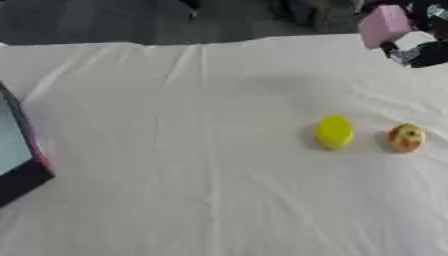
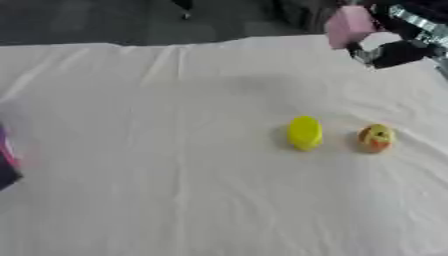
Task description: Pick up the objects with one hand, pass them to the other hand, and then place them into the box on the other side of the table.
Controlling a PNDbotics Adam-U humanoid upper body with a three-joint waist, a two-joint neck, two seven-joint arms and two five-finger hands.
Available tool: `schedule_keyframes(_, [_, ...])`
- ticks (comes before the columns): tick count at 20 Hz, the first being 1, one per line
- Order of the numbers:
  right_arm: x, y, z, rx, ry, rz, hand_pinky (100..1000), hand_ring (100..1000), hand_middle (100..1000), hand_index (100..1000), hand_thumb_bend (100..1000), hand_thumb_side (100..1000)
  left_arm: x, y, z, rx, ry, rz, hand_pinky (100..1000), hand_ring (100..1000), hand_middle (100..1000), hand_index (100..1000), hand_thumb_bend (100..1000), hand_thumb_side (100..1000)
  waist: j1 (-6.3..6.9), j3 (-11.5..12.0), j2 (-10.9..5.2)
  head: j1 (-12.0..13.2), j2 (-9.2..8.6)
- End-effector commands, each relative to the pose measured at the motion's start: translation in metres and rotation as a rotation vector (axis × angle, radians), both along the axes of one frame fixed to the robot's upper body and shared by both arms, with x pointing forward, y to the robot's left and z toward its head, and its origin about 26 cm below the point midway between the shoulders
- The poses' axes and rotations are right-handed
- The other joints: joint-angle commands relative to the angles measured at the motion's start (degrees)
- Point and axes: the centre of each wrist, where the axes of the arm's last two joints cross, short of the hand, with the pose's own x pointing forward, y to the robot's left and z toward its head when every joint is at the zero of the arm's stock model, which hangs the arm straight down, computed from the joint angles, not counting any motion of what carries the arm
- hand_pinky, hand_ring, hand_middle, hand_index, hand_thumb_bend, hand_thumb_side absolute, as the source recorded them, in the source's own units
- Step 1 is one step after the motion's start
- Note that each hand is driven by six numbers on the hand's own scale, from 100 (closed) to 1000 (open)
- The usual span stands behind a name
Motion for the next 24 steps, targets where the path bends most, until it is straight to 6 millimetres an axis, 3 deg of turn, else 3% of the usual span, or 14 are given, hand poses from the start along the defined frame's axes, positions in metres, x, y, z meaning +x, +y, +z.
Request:
schedule_keyframes(1, [0.005,0.017,0.006,0.064,-0.036,0.000,911,824,498,542,100,160,-0.002,0.003,0.026,0.072,-0.076,0.002,882,894,932,872,330,612,0.15,-0.32,-1.81,0.35,1.32])
schedule_keyframes(7, [0.017,0.057,-0.009,0.184,-0.036,0.002,915,823,493,534,100,246,-0.005,-0.007,0.061,0.163,-0.189,-0.021,878,892,925,867,335,561,0.42,-0.81,-2.39,-0.10,2.37])
schedule_keyframes(9, [0.019,0.067,-0.013,0.207,-0.028,0.007,915,823,492,532,100,262,-0.005,-0.011,0.070,0.186,-0.210,-0.032,877,892,925,866,336,551,0.53,-0.88,-2.47,-0.04,2.37])
schedule_keyframes(10, [0.020,0.073,-0.014,0.215,-0.025,0.010,915,822,491,531,100,223,-0.005,-0.013,0.074,0.198,-0.219,-0.038,877,892,924,866,334,546,0.58,-0.90,-2.49,0.05,2.30])
schedule_keyframes(11, [0.020,0.078,-0.015,0.222,-0.023,0.014,915,822,491,530,100,270,-0.005,-0.014,0.078,0.213,-0.225,-0.044,876,892,924,866,335,541,0.64,-0.91,-2.50,0.16,2.24])
schedule_keyframes(15, [0.024,0.098,-0.021,0.244,-0.013,0.037,915,819,489,527,100,303,-0.005,-0.021,0.092,0.294,-0.231,-0.068,875,892,924,869,339,536,0.82,-0.89,-2.60,0.98,2.07])
schedule_keyframes(24, [0.026,0.137,-0.031,0.222,0.015,0.148,913,814,487,525,100,290,-0.003,-0.035,0.118,0.510,-0.158,-0.121,865,884,902,867,356,535,0.85,-0.47,-3.20,1.25,2.36])
